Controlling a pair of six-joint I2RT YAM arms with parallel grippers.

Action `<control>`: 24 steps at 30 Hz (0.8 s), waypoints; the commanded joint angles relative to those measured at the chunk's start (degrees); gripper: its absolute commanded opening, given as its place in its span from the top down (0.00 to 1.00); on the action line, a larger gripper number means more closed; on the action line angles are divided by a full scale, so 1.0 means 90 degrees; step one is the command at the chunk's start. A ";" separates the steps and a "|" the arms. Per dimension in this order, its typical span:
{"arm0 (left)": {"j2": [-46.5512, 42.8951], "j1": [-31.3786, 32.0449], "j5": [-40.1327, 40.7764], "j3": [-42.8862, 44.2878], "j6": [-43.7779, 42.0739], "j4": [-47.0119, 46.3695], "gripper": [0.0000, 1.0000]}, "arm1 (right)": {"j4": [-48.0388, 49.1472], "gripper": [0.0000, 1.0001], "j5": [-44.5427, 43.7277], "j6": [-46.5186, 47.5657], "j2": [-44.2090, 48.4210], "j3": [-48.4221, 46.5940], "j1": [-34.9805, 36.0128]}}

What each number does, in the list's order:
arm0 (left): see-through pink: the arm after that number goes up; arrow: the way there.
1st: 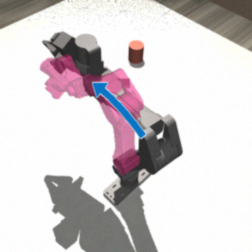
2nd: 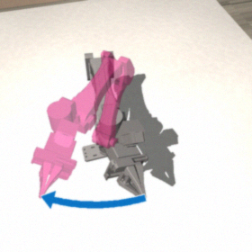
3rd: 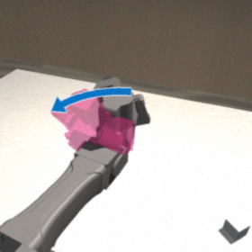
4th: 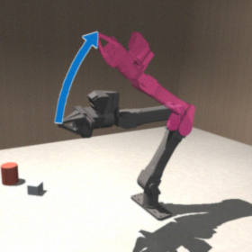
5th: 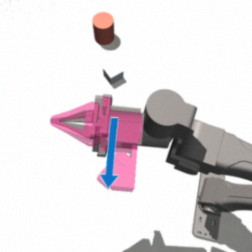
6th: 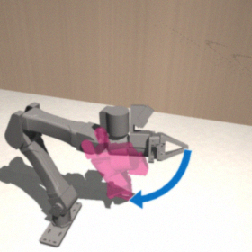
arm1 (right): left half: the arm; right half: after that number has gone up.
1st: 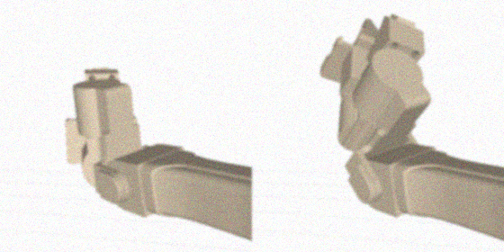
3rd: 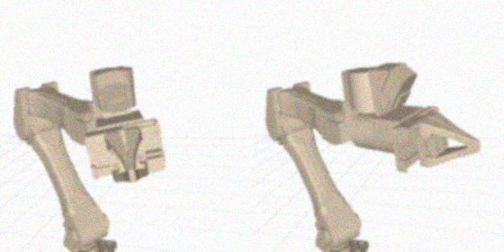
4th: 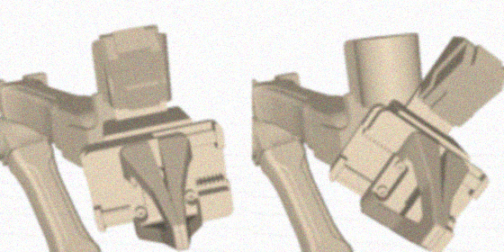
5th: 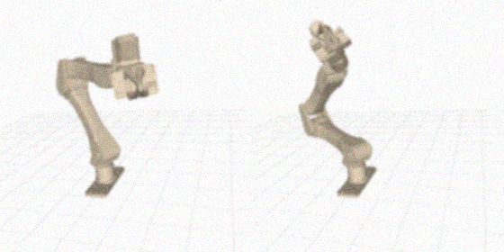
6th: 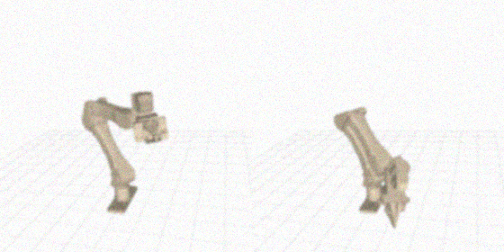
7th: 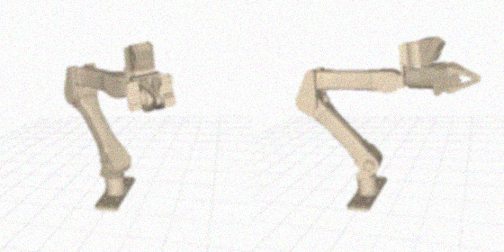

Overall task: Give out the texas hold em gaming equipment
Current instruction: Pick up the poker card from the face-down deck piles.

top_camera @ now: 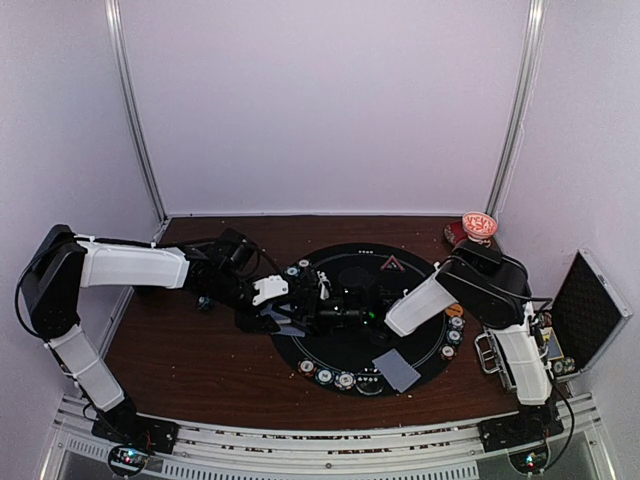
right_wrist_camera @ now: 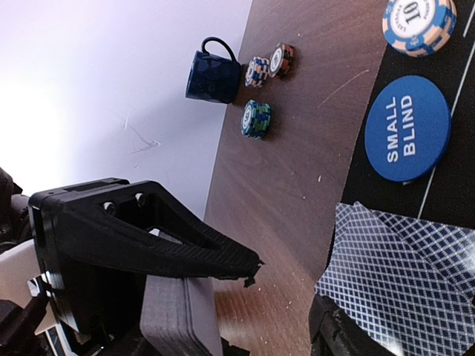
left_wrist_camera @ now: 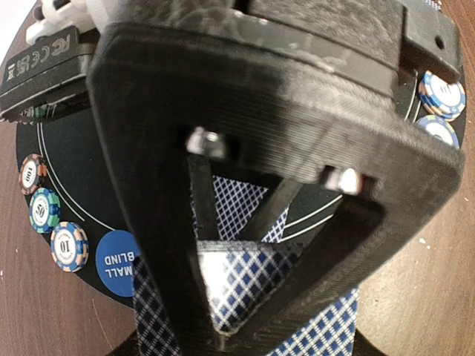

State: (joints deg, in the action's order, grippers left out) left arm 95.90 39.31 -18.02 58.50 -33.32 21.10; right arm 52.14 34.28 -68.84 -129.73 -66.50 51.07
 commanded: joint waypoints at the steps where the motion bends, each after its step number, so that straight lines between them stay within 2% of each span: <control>1: -0.0124 -0.0016 -0.0107 0.0010 -0.0048 -0.0172 0.39 | -0.0235 0.43 -0.0148 0.0093 -0.0002 -0.0022 -0.0055; 6: -0.0109 -0.0020 -0.0102 0.0008 -0.0048 -0.0169 0.39 | -0.0391 0.59 -0.0415 0.0185 0.0364 0.0487 -0.0274; 13: -0.0072 -0.0021 -0.0088 0.0019 -0.0048 -0.0172 0.39 | -0.0412 0.66 -0.0483 0.0365 0.0777 0.0838 -0.0387; 18: -0.0035 -0.0012 -0.0069 0.0030 -0.0044 -0.0169 0.39 | -0.0016 0.73 -0.0185 0.0262 0.0899 0.0849 -0.0326; 24: -0.0007 -0.0014 -0.0059 0.0029 -0.0048 -0.0169 0.40 | 0.0143 0.89 -0.0056 0.0216 0.1102 0.0852 -0.0223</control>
State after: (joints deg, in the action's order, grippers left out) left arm 95.90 39.31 -17.19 58.48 -33.32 21.10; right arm 52.56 33.69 -66.63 -122.78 -59.61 48.71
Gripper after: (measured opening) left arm 0.609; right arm 0.175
